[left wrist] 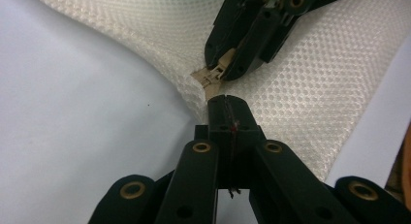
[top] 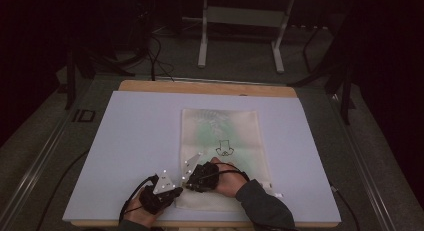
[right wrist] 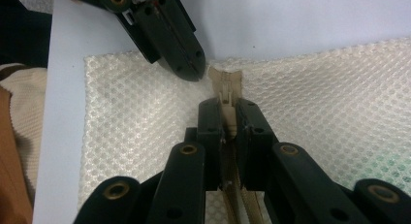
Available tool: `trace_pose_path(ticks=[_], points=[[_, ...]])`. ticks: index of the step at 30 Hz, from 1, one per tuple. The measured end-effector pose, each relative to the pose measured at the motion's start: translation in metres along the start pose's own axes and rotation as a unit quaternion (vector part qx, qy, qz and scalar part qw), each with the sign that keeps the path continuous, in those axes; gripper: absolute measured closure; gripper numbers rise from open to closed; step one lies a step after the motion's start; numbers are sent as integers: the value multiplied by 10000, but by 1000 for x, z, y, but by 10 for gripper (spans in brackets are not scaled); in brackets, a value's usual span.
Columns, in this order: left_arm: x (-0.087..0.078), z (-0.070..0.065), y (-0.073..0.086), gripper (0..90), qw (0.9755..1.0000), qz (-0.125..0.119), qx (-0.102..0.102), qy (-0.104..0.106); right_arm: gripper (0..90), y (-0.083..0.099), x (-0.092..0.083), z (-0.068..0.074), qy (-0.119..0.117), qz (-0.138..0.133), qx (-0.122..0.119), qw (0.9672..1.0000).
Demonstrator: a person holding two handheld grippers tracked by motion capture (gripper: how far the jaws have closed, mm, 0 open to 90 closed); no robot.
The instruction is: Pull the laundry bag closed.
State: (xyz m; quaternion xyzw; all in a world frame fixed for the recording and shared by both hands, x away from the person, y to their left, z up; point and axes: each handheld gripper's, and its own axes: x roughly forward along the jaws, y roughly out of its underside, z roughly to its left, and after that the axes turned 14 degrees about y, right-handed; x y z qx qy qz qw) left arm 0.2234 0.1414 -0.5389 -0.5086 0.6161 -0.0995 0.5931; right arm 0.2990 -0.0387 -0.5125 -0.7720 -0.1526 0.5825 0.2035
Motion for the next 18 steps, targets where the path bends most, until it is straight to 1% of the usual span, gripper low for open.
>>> trace_pose_path(ticks=[1, 2, 3, 5, 6, 8, 11, 13, 16, 18], points=[[-2, 5, 1, 896, 9996, -102, -199, 196, 823, 0, 1, 0, -9, -14, -8, 10000], [-4, 9, 2, 895, 9990, -160, -294, 299, 823, 0, 1, 0, -13, -24, 3, 10000], [-6, 10, 2, 894, 9989, -198, -295, 318, 823, 0, 1, 0, -16, -14, 33, 10000], [-9, 11, 1, 893, 9989, -259, -270, 265, 822, 0, 1, 0, -12, -34, 47, 10000], [-10, 12, 0, 893, 9990, -328, -257, 178, 822, 0, 1, 0, -11, -54, 43, 10000], [-12, 13, -1, 892, 9988, -418, -245, 101, 822, 1, 2, -1, -22, -92, 75, 9999], [-11, 17, -6, 892, 9982, -544, -246, 64, 822, 1, 2, 0, 11, -147, 32, 9999], [-8, 18, -9, 892, 9978, -621, -250, 14, 822, 0, 2, 1, 30, -125, 38, 9999], [-5, 19, -12, 892, 9978, -625, -236, -26, 822, -2, 4, 1, 32, -136, 58, 9999], [-4, 19, -12, 891, 9979, -583, -247, -123, 821, -3, 5, 1, 43, -142, 36, 9999]])
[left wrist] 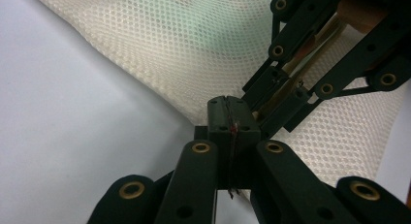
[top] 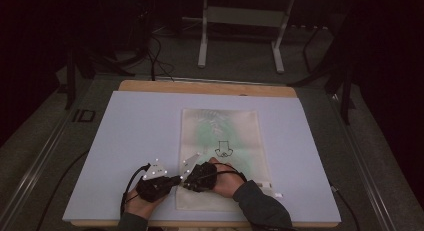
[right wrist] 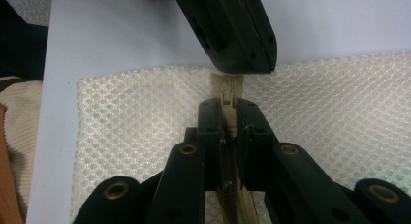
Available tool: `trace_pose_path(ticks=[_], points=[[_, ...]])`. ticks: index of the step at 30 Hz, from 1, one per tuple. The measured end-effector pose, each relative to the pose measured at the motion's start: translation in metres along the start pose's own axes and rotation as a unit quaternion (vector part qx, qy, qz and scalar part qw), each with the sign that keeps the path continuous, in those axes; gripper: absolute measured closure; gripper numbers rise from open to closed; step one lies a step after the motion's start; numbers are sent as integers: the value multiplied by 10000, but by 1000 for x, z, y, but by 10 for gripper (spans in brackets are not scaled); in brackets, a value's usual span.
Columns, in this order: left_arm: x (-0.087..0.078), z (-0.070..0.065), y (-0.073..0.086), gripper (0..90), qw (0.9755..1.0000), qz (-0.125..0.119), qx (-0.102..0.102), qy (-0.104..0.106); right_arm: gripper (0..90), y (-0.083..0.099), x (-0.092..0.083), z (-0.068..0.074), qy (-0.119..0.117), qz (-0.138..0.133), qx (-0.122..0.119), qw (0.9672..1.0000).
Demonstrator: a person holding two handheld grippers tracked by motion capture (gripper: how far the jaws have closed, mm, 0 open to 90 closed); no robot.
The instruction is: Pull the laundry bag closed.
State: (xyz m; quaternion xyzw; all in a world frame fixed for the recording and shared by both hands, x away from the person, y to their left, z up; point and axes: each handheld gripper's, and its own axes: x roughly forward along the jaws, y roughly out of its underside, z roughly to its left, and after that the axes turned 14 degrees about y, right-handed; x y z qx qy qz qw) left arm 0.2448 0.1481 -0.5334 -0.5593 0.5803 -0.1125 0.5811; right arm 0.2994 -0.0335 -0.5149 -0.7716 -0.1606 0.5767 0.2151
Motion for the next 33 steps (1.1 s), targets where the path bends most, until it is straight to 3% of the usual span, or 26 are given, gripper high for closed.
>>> trace_pose_path(ticks=[4, 15, 25, 29, 33], points=[[2, 3, 0, 891, 9999, -6, -133, -70, 822, -3, 1, 1, 28, 34, 8, 10000], [7, 5, 1, 890, 9997, 74, -221, -84, 821, -5, 2, 1, 18, 59, 39, 10000], [12, -3, -1, 898, 9988, 302, 41, -395, 823, -7, 1, 2, 45, 148, -138, 9998], [12, -3, 0, 897, 9987, 298, 61, -399, 823, -4, -2, 0, 26, 235, -210, 9995], [12, -4, -1, 897, 9984, 331, 95, -441, 823, 2, -6, -2, -28, 277, -132, 9995]])
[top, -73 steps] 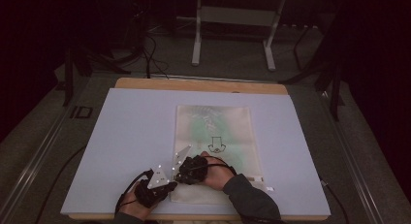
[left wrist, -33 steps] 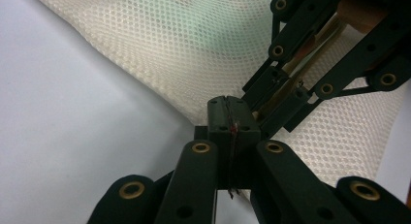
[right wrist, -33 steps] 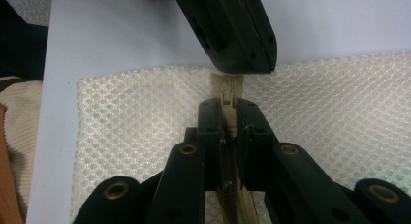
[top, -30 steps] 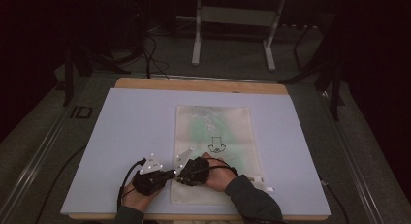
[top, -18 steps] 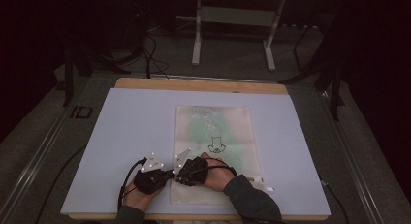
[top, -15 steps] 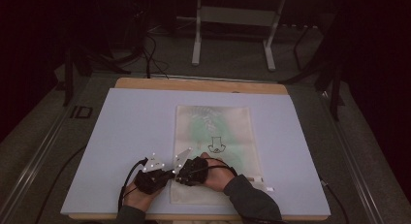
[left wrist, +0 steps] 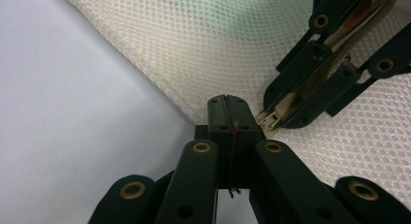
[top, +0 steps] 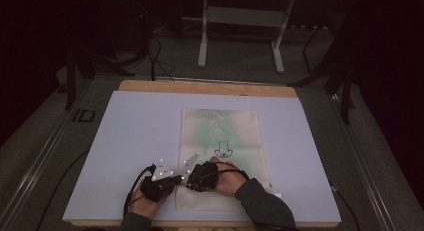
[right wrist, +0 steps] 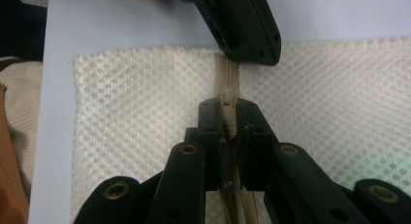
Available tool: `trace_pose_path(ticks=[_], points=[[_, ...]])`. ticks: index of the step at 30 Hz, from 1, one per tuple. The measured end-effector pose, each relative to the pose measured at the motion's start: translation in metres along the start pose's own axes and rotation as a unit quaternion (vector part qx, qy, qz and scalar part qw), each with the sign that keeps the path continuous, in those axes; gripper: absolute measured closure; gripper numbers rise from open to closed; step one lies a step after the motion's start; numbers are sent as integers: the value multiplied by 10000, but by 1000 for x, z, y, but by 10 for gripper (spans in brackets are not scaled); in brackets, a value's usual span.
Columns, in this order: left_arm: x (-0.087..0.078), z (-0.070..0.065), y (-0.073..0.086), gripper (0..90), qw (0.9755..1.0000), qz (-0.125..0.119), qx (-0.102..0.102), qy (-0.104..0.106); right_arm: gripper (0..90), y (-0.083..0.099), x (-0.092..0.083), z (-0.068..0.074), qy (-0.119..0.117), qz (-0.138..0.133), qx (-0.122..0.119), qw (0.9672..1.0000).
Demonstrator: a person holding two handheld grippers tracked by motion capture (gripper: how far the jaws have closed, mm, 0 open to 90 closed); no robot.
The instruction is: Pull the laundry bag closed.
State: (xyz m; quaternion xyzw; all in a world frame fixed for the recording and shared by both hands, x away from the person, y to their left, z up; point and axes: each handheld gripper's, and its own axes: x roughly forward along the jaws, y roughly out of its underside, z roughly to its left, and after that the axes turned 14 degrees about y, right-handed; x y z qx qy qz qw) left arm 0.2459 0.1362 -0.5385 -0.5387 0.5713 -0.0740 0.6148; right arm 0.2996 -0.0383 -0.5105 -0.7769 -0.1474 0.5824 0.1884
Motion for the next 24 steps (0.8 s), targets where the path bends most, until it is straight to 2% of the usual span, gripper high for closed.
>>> trace_pose_path(ticks=[5, 8, 10, 13, 15, 18, 23, 24], points=[[0, 1, 0, 897, 10000, -19, -70, 37, 823, 3, -4, -1, -10, 120, -97, 9999], [-1, 2, 1, 896, 9997, -95, -221, 74, 823, 5, -4, -2, -18, 125, -40, 9999], [-3, 1, 1, 895, 9996, -119, -239, 82, 823, 6, -4, -2, -17, 116, -48, 9999], [-5, 0, 1, 892, 9996, -153, -231, 63, 822, 6, -4, -2, -29, 102, -42, 9999], [-6, -3, 0, 891, 9993, -226, -238, 178, 822, 6, -4, -2, -46, 96, -18, 9999], [-5, -8, -2, 888, 9990, -315, -126, 283, 822, 7, -3, -3, -42, 71, -20, 10000], [2, -8, -1, 887, 9995, -74, -83, 295, 822, 6, -3, -2, -50, 94, -33, 9999], [3, -7, 0, 887, 9995, -51, -147, 271, 822, 6, -3, -2, -50, 94, -33, 9999]])
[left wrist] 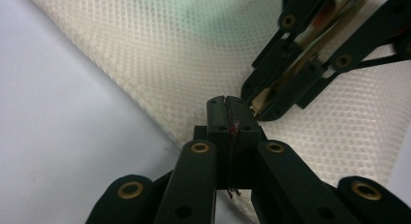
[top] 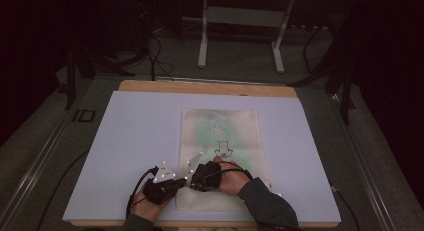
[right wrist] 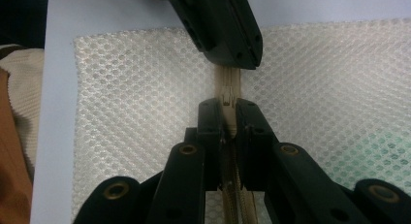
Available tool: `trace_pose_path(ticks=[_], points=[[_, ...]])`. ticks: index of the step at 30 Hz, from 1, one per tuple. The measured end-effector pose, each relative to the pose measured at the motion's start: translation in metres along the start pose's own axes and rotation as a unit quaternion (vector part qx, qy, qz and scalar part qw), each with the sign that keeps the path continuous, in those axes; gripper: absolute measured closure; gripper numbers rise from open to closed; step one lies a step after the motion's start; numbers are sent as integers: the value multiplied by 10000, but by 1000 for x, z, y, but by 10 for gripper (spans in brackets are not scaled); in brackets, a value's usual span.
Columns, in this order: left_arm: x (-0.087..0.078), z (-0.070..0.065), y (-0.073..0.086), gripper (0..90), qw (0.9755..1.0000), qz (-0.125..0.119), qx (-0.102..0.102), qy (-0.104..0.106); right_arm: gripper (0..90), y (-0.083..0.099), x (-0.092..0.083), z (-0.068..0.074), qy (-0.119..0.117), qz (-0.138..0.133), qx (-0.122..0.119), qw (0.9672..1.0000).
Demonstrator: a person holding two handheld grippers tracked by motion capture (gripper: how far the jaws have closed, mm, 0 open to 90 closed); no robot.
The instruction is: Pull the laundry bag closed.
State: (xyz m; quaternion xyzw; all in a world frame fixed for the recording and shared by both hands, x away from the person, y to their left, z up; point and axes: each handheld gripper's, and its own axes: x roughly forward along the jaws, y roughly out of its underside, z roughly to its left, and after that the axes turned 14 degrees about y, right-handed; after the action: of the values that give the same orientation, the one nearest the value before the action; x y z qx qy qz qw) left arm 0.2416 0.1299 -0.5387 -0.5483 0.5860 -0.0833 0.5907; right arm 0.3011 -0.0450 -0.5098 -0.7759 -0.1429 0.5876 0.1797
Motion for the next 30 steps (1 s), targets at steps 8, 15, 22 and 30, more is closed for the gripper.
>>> trace_pose_path(ticks=[8, 15, 22, 30], points=[[1, -1, 0, 892, 9998, 104, 107, -163, 822, -1, -1, 0, 14, 50, -57, 10000], [2, 0, 0, 893, 9998, 77, 71, -175, 822, -1, -3, 1, 23, 154, -157, 9998], [2, 0, 1, 893, 9998, 69, 56, -161, 822, 2, -6, 1, 23, 214, -190, 9996], [2, 1, 1, 893, 9999, 65, 38, -142, 823, 7, -10, 0, 11, 325, -237, 9992]])
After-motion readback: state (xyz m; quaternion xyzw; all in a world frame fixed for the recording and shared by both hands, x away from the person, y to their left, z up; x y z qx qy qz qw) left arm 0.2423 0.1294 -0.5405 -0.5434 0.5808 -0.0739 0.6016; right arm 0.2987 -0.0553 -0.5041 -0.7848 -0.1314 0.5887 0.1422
